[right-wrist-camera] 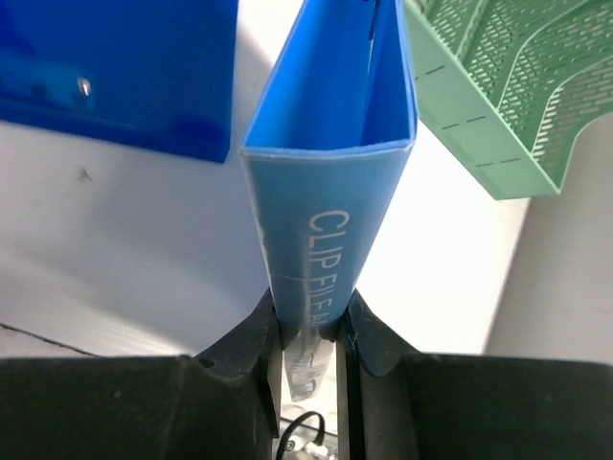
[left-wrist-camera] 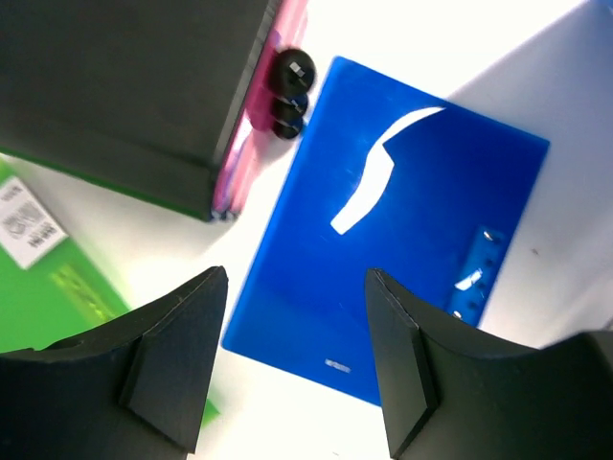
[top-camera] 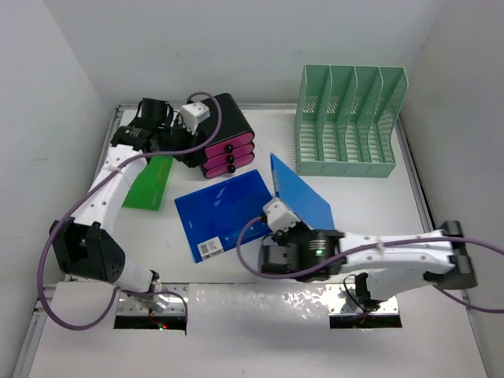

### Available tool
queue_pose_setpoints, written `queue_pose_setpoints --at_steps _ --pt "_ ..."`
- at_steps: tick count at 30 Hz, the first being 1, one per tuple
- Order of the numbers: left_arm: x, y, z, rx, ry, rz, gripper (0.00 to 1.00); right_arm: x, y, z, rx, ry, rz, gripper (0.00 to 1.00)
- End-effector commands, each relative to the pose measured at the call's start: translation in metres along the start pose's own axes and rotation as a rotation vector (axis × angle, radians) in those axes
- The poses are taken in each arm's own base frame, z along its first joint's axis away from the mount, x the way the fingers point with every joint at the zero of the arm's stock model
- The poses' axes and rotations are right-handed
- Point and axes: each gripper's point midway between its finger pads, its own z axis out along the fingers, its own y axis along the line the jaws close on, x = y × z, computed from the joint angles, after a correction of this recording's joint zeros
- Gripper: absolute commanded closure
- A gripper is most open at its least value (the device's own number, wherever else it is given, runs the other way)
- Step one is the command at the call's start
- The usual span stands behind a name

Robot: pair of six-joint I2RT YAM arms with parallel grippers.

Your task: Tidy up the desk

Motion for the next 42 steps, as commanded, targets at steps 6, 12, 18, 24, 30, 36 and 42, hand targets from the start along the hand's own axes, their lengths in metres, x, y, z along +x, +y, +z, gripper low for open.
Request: queue_pose_setpoints --at_steps 6,12,18,24,30,36,42 --pt "-0.005 -0.010 -0.023 -0.012 -0.066 0.052 0.43 -0.051 -0.048 -0.033 -0.106 -0.294 0.260 1.00" --pt "-0.006 -0.011 -0.026 -0.025 -0.082 0.059 0.43 -0.103 -0.074 -0.054 -0.064 -0.453 0.246 1.00" --pt "-0.003 -0.010 -0.022 -0.025 -0.083 0.048 0.43 -0.157 -0.139 -0.068 0.073 -0.613 0.388 1.00" --pt "-0.006 -0.006 -0.022 -0.042 -0.090 0.047 0.43 -0.222 -0.204 -0.061 0.144 -0.666 0.417 1.00" --pt "-0.004 -0.002 -0.021 -0.063 -0.078 0.052 0.43 -0.259 -0.245 -0.024 0.179 -0.652 0.444 1.00" --pt "-0.004 0.006 -0.016 -0.081 -0.069 0.065 0.43 -0.265 -0.269 0.037 0.140 -0.619 0.483 1.00" --pt "0.003 0.013 -0.005 -0.084 -0.040 0.065 0.43 -0.259 -0.290 0.066 0.155 -0.622 0.573 1.00"
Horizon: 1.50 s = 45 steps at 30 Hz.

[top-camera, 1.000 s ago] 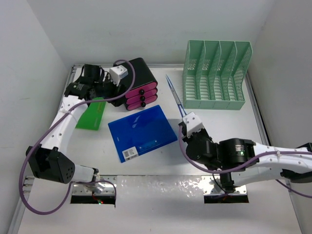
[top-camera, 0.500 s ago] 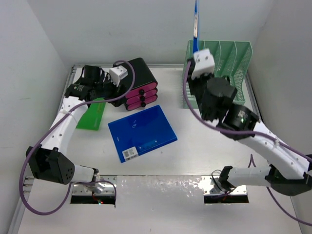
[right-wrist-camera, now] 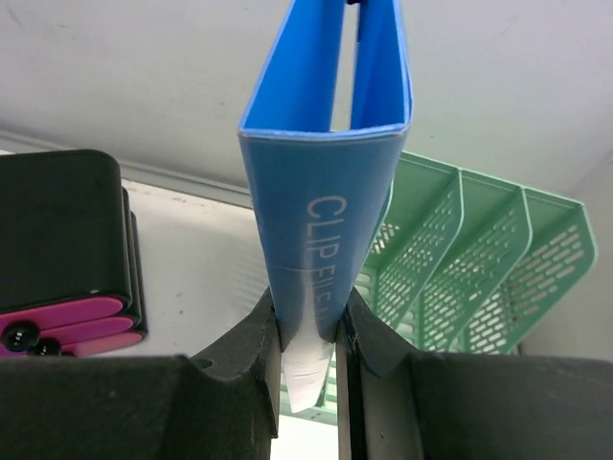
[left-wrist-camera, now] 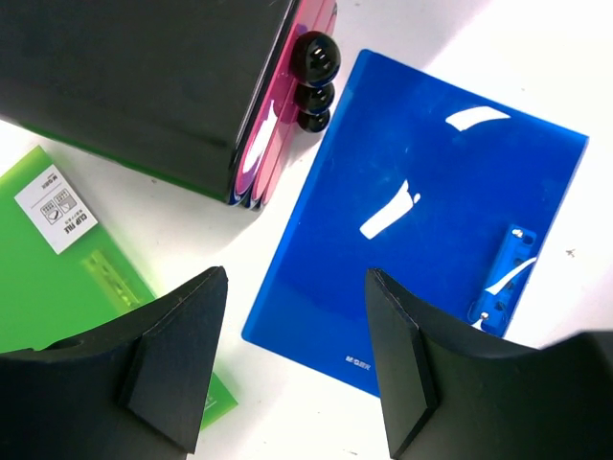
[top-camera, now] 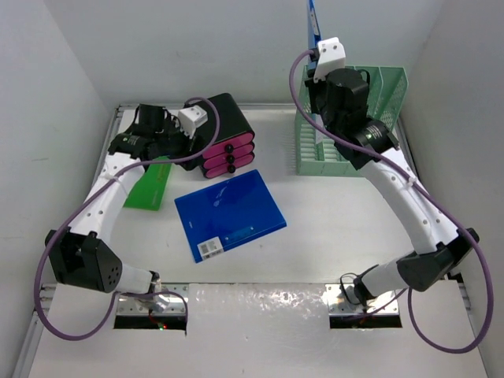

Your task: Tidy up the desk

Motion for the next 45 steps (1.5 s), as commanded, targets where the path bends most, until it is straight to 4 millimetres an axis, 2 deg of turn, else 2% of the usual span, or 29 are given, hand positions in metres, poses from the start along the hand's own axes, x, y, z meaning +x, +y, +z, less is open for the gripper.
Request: queue_pose_setpoints --at_steps 1,3,4,5,6,8,9,10,12,13,14,15,16,17,18,19,21,22,26,30,32,36,38,45 --pt "-0.006 0.011 0.006 -0.023 -0.022 0.024 0.43 -0.043 -0.005 -0.001 -0.045 -0.159 0.130 1.00" --pt "-0.005 0.013 0.010 -0.021 -0.016 0.016 0.43 -0.036 -0.010 0.009 -0.031 -0.161 0.143 1.00" --pt "-0.005 0.014 0.012 -0.018 -0.013 0.016 0.43 -0.022 -0.012 0.017 -0.028 -0.138 0.145 1.00" --pt "-0.005 0.014 0.013 -0.015 -0.011 0.012 0.43 -0.021 -0.013 0.020 -0.031 -0.155 0.172 1.00" --pt "-0.005 0.014 0.014 -0.013 -0.009 0.010 0.43 -0.001 -0.012 0.028 -0.027 -0.127 0.176 1.00" --pt "-0.005 0.014 0.015 -0.011 -0.006 0.009 0.43 0.015 -0.018 0.034 -0.014 -0.124 0.200 1.00" --pt "-0.005 0.015 0.015 -0.014 -0.005 0.012 0.43 0.009 -0.019 0.033 -0.018 -0.177 0.217 1.00" --pt "-0.005 0.016 0.015 -0.016 -0.004 0.015 0.43 0.032 -0.015 0.038 -0.027 -0.150 0.203 1.00" --pt "-0.005 0.017 0.016 -0.020 -0.003 0.018 0.43 0.035 -0.016 0.041 -0.023 -0.194 0.198 1.00" --pt "-0.005 0.018 0.017 -0.024 -0.001 0.018 0.43 0.056 -0.012 0.044 -0.026 -0.168 0.189 1.00" --pt "-0.005 0.019 0.017 -0.025 0.001 0.018 0.43 0.062 -0.015 0.047 -0.035 -0.175 0.197 1.00" --pt "-0.003 0.019 0.018 -0.023 0.006 0.017 0.43 0.060 -0.017 0.047 -0.034 -0.215 0.210 1.00" --pt "-0.003 0.018 0.019 -0.019 0.008 0.017 0.43 0.080 -0.020 0.049 -0.023 -0.193 0.213 1.00" --pt "0.000 0.017 0.019 -0.011 0.019 0.018 0.43 0.076 -0.022 0.049 -0.025 -0.235 0.227 1.00" --pt "0.002 0.016 0.020 0.000 0.028 0.022 0.43 0.082 -0.021 0.050 -0.028 -0.239 0.230 1.00" --pt "0.004 0.012 0.021 0.020 0.032 0.027 0.43 0.098 -0.021 0.052 -0.030 -0.222 0.225 1.00" --pt "0.012 0.008 0.022 0.045 0.057 0.034 0.43 0.104 -0.019 0.055 -0.033 -0.225 0.230 1.00" --pt "0.015 0.004 0.025 0.066 0.067 0.038 0.43 0.117 -0.016 0.057 -0.038 -0.206 0.223 1.00" --pt "0.031 -0.009 0.033 0.099 0.131 0.072 0.44 0.134 -0.015 0.063 -0.029 -0.206 0.235 1.00" --pt "0.041 -0.020 0.039 0.117 0.175 0.101 0.44 0.133 -0.024 0.072 -0.003 -0.238 0.268 1.00" --pt "0.039 -0.026 0.040 0.126 0.177 0.116 0.44 0.138 -0.019 0.078 -0.017 -0.240 0.264 1.00" --pt "0.038 -0.031 0.041 0.131 0.178 0.138 0.44 0.138 -0.022 0.087 0.002 -0.236 0.259 1.00" --pt "0.040 -0.031 0.043 0.130 0.191 0.143 0.44 0.132 -0.022 0.086 0.001 -0.251 0.259 1.00" --pt "0.050 -0.036 0.051 0.153 0.229 0.145 0.44 0.110 -0.044 0.087 0.100 -0.293 0.267 1.00"
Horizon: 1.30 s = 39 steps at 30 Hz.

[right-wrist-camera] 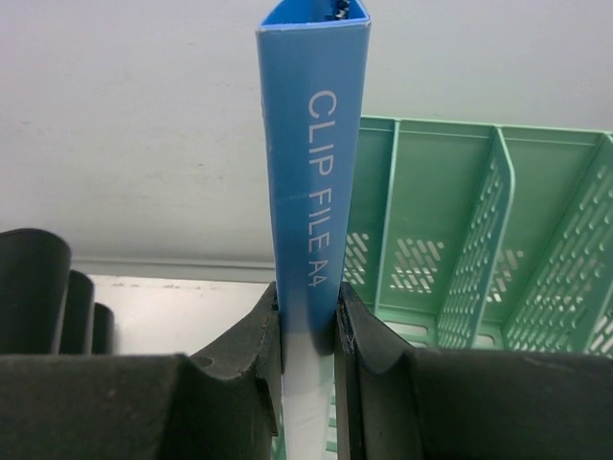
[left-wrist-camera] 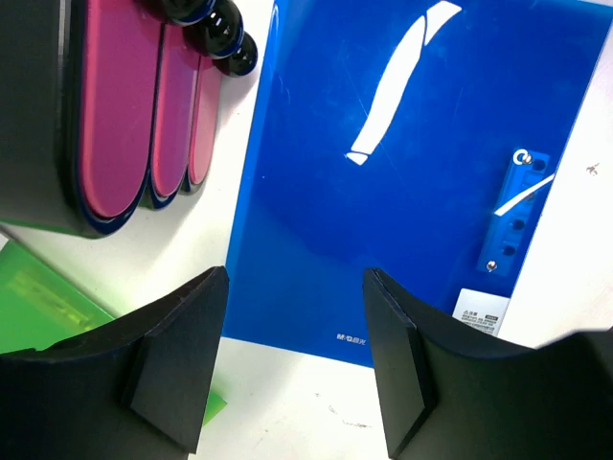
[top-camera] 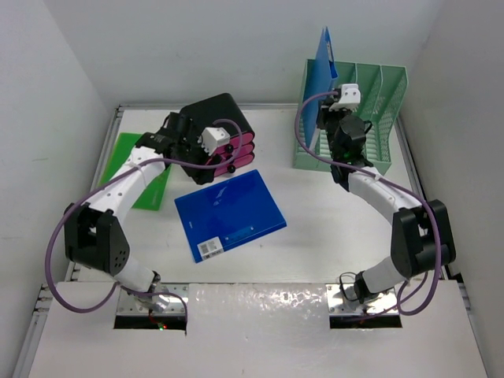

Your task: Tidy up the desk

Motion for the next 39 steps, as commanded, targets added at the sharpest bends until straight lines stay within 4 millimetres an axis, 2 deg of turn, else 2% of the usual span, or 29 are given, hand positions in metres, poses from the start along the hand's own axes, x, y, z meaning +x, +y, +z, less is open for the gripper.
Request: queue_pose_setpoints --at_steps 1,6,13,18,19,23,28,31,39 --pt "0.002 -0.004 0.006 0.018 0.016 0.021 0.44 -0.022 -0.011 0.011 0.064 -0.046 0.011 1.00" --pt "0.001 -0.004 0.010 0.025 0.019 0.023 0.44 -0.017 -0.015 0.015 0.097 -0.057 0.022 1.00" --pt "0.005 -0.003 0.018 0.037 0.037 0.022 0.44 0.006 -0.017 0.015 0.109 -0.048 0.034 1.00" --pt "0.008 -0.002 0.021 0.041 0.049 0.017 0.44 -0.015 -0.007 0.032 0.079 -0.072 0.042 1.00" --pt "0.009 -0.002 0.022 0.041 0.052 0.019 0.44 -0.028 -0.006 0.034 0.071 -0.097 0.043 1.00" --pt "0.011 -0.003 0.023 0.047 0.056 0.023 0.44 -0.047 -0.002 0.023 0.060 -0.132 0.017 1.00" --pt "0.011 -0.003 0.023 0.048 0.061 0.030 0.44 -0.046 -0.004 0.012 0.129 -0.118 -0.044 1.00" --pt "0.010 -0.003 0.023 0.048 0.059 0.033 0.44 -0.052 -0.010 0.005 0.197 -0.150 -0.051 1.00" --pt "0.013 -0.003 0.021 0.047 0.071 0.038 0.44 -0.081 -0.012 0.016 0.240 -0.209 -0.001 1.00"
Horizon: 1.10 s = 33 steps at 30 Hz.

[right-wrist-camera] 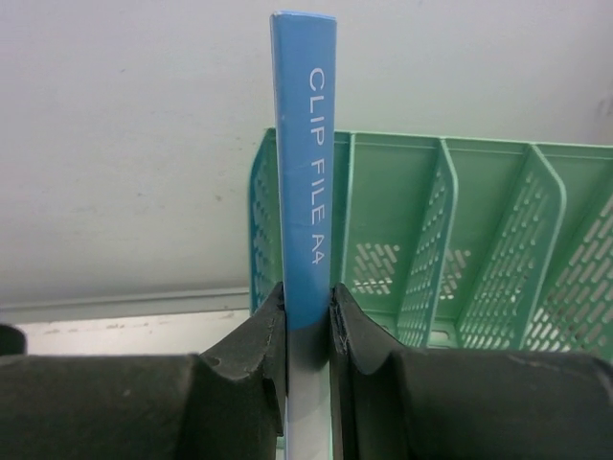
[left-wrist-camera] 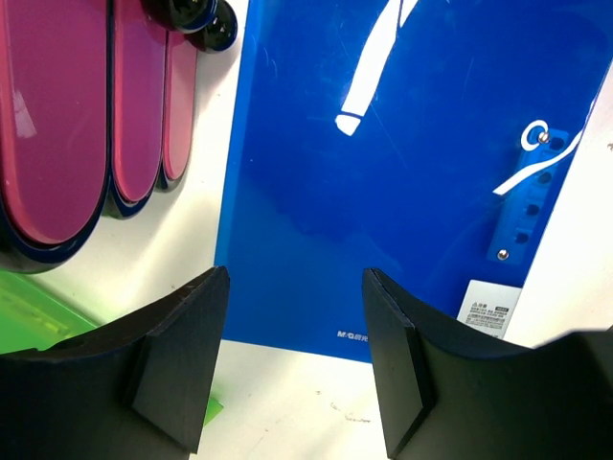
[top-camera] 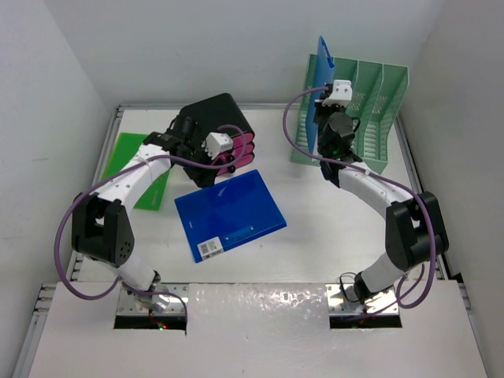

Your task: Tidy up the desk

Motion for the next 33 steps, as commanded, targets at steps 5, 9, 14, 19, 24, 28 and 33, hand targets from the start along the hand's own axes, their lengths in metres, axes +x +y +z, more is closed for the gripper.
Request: queue_pose_setpoints --at_steps 5,9,14,19,24,28,33 --pt "-0.004 -0.002 -0.001 0.004 -0.007 0.036 0.44 -0.077 -0.017 0.014 0.119 -0.201 0.096 1.00" --pt "-0.003 -0.002 0.001 0.006 -0.001 0.035 0.44 -0.082 -0.010 0.017 0.108 -0.224 0.107 1.00" --pt "-0.003 -0.001 0.001 0.003 0.002 0.039 0.44 -0.083 -0.008 0.029 0.133 -0.253 0.069 1.00" --pt "-0.002 -0.001 0.003 0.006 0.006 0.042 0.44 -0.088 0.003 0.037 0.095 -0.332 0.048 1.00" --pt "0.004 -0.002 0.006 0.013 0.020 0.048 0.44 -0.063 0.009 0.036 0.075 -0.362 0.012 1.00" --pt "0.006 -0.003 0.006 0.021 0.023 0.049 0.44 -0.039 0.009 0.032 0.077 -0.371 0.006 1.00" --pt "0.011 -0.006 0.009 0.033 0.030 0.053 0.44 0.001 0.012 0.035 0.081 -0.311 -0.009 1.00"
